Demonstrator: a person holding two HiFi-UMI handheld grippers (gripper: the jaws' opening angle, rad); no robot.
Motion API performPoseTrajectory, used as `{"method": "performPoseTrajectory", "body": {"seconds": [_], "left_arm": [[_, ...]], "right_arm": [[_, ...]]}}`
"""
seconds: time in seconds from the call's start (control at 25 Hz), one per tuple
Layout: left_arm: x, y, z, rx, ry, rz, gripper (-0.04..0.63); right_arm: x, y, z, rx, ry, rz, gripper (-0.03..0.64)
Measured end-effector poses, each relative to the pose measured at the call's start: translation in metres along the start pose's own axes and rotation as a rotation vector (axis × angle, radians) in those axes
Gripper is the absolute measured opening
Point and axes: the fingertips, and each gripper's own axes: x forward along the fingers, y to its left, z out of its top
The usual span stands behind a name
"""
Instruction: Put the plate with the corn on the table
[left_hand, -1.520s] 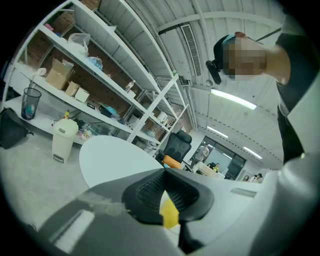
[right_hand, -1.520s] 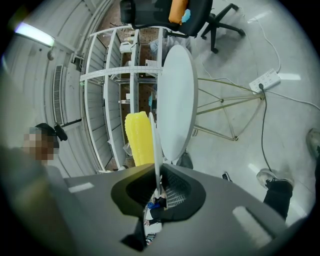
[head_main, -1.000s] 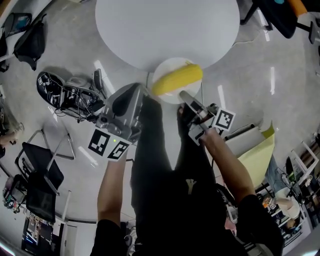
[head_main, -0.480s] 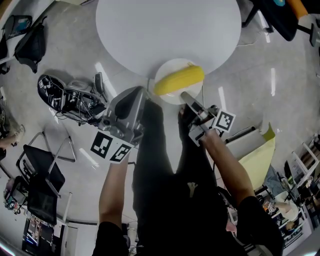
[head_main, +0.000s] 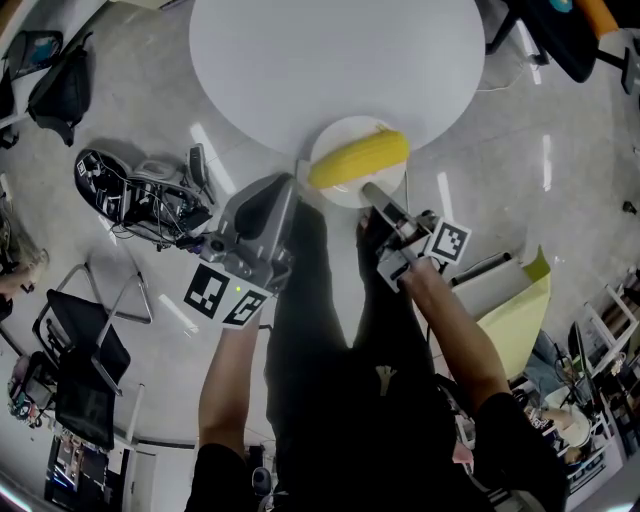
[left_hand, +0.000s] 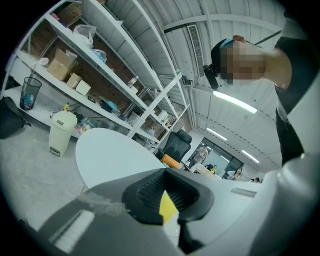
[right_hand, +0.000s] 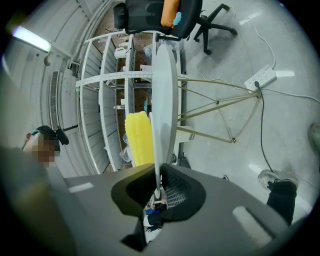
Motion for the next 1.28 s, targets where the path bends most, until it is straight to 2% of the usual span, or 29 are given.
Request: {"method": "performPoseTrajectory", "body": {"seconds": [0.68,1.28], "left_arm": [[-0.004,-0.001,-0.003,-0.015,0.002,-0.009,0.003],[-0.005,0.000,-0.003,-0.024,-0.005,-0.013,0.003]], "right_arm": [[0.001,-0.017,-0.001,0.026,-0.023,-0.036,0.028],[0.002,-0.019,0.000,0.034,-0.043,-0.030,0.028]]}}
